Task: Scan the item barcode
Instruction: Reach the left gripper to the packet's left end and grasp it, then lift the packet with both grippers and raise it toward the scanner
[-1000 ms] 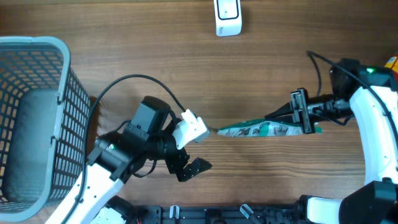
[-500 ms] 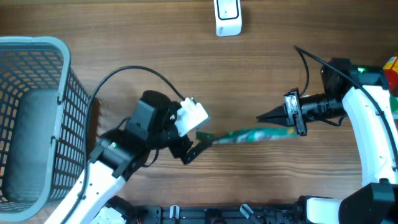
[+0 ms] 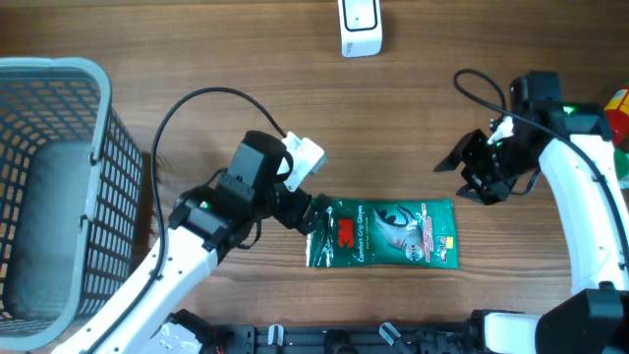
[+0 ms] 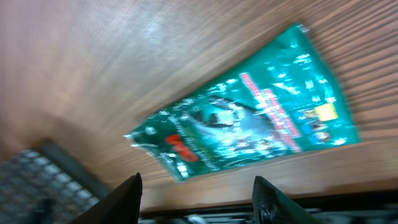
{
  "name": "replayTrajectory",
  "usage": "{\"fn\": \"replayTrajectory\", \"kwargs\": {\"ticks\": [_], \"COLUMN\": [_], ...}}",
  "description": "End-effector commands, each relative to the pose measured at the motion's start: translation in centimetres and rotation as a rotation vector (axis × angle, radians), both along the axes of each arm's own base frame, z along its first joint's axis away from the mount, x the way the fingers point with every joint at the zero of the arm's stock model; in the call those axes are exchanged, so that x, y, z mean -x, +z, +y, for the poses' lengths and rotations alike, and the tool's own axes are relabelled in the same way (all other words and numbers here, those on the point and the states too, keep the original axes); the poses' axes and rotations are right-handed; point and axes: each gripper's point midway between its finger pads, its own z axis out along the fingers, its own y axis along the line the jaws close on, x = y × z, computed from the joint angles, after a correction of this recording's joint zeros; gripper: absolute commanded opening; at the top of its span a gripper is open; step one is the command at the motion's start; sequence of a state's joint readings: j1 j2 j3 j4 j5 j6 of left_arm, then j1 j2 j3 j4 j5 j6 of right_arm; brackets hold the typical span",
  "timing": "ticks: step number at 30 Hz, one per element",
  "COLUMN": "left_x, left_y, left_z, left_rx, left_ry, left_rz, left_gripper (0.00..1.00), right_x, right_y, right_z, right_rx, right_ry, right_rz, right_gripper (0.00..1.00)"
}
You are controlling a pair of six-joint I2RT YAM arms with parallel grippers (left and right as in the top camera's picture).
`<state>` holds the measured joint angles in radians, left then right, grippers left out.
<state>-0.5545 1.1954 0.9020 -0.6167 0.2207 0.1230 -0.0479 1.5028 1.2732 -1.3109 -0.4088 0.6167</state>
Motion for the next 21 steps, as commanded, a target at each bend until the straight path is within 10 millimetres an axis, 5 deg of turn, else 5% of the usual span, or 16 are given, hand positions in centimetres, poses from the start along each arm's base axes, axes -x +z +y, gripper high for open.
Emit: {"fn": "replayTrajectory", "kwargs": {"ticks": [1,4,6,7,9,12,14,18,21], "left_x": [-1.4,-3.1,-4.2,-4.5,-4.8,-4.9,-4.9,-4.9,-5.1], "left_y": [-1.9,-2.9,-2.8,-2.6,-2.4,-2.4,-2.4,-2.4,-2.3], "left_z": [1.5,2.6,3.0,3.1,2.9,3.1,3.1,3.1,3.1], "left_rx": [0.032,0.041,0.066,0.072,0.082,0.093,0.093,0.093,0.096], "left_ry": [0.261,0.337,0.379,0.382,0.382,0.407,0.407,0.408,0.409], "left_rz": [0.135,0.156,0.146,0.138,0.125,0.136,0.137,0.134,0.127], "left_gripper": [1.0,1.0,1.0,1.0,1.0,1.0,1.0,1.0,1.0], "right_x": [1.4,3.5,5.5,6.4,8.2,9.3,10.4,12.0,11.2], "right_y": [1.3,5.1,5.8,5.2,2.6,-4.0,-7.2,-10.9,-13.9], "right_z": [0.9,3.4,2.5,2.1,2.1,5.7,6.3,5.4,5.7], "right_rx": [0.08,0.098,0.198,0.221,0.222,0.075,0.07,0.162,0.153], "right_ry": [0.14,0.18,-0.006,-0.094,-0.228,-0.208,-0.276,-0.386,-0.407], "right_rz": [-0.064,-0.213,-0.242,-0.222,-0.144,-0.033,0.059,0.128,0.108], "right_gripper": [0.56,0.61,0.93,0.97,0.99,0.91,0.89,0.88,0.77]}}
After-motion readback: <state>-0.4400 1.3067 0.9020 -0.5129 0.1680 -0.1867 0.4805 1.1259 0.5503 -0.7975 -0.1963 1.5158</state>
